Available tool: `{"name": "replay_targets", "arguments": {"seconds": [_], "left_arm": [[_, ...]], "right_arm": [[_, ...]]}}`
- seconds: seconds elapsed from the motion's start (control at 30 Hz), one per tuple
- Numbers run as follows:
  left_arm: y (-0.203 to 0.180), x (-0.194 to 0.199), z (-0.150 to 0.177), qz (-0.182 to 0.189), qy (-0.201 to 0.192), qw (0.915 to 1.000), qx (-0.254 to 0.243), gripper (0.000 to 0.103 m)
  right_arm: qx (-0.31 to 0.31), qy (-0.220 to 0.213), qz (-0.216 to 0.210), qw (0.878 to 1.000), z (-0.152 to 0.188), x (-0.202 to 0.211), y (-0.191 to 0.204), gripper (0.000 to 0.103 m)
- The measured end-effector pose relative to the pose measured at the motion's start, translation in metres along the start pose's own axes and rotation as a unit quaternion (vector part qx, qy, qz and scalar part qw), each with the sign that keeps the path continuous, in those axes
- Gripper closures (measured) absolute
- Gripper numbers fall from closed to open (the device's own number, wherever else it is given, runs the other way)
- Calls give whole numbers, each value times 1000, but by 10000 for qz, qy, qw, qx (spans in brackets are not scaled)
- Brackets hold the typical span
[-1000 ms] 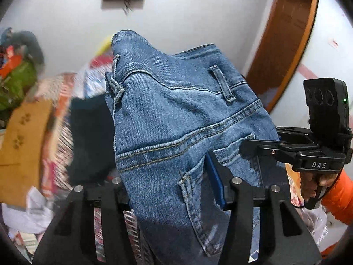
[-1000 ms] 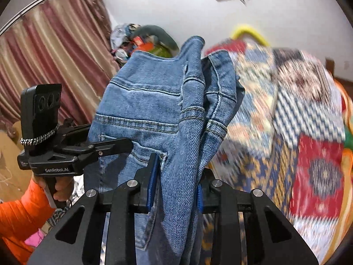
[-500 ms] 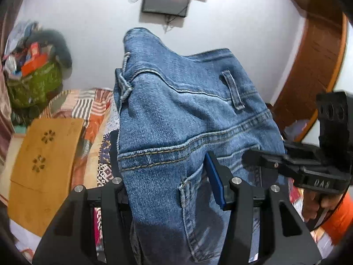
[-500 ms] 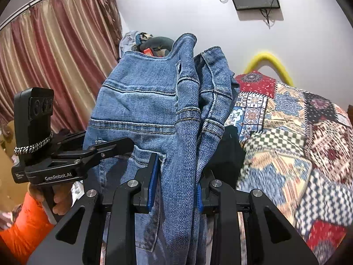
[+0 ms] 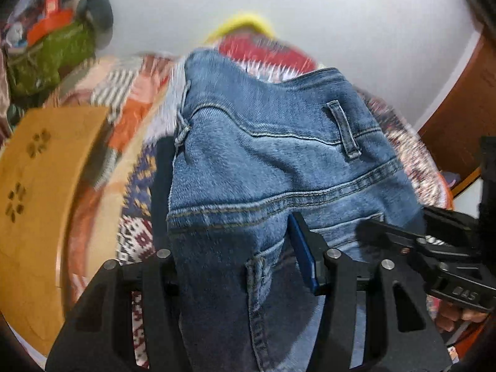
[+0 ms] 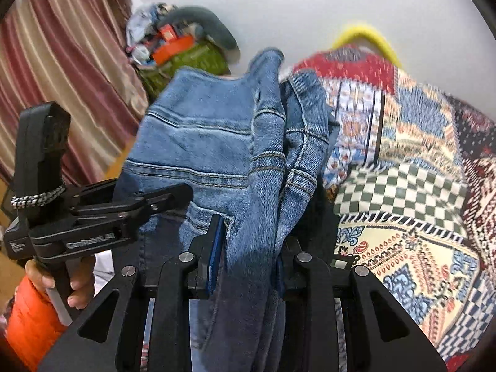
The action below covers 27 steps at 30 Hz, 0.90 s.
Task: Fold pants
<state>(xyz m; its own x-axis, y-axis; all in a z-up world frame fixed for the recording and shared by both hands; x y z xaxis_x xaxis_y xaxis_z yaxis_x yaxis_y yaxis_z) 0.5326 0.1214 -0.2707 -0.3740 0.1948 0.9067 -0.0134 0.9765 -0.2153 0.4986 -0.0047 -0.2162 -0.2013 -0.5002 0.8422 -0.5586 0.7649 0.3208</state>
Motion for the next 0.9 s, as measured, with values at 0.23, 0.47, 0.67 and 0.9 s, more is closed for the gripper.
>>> {"name": "replay_targets", "arguments": {"seconds": [0.23, 0.47, 0.67, 0.9], "left_arm": [[2, -17, 18, -478, 107, 9987, 128, 43], [-13, 48, 40, -1012, -281, 9944, -153, 43], [-45, 136, 62, -899, -999, 9905, -289, 43], [-105, 254, 114, -1034, -2060, 9705, -706, 43]], "right_arm": [[-7, 195, 438, 9989, 17, -12, -12, 73], [126, -139, 514, 9985, 32, 39, -3, 72], [222, -716, 484, 9960, 47, 108, 23, 72], [476, -1545, 532, 9854, 76, 199, 68, 72]]}}
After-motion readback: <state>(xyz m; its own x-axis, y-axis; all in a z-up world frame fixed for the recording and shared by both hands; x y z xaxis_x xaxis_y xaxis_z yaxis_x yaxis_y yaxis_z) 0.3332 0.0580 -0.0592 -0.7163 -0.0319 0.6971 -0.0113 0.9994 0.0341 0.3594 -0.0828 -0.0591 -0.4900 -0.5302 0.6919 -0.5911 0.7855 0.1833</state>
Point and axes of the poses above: each gripper's, at about its wrist camera, not at the fingertips, and x roughly against the way its jaws point, y to its left, z to its underside, the point moved 4 cm from there along -x, roughly the way its jaws point, and after that the axes turned 12 degrees about y, right-handed, at the moved point
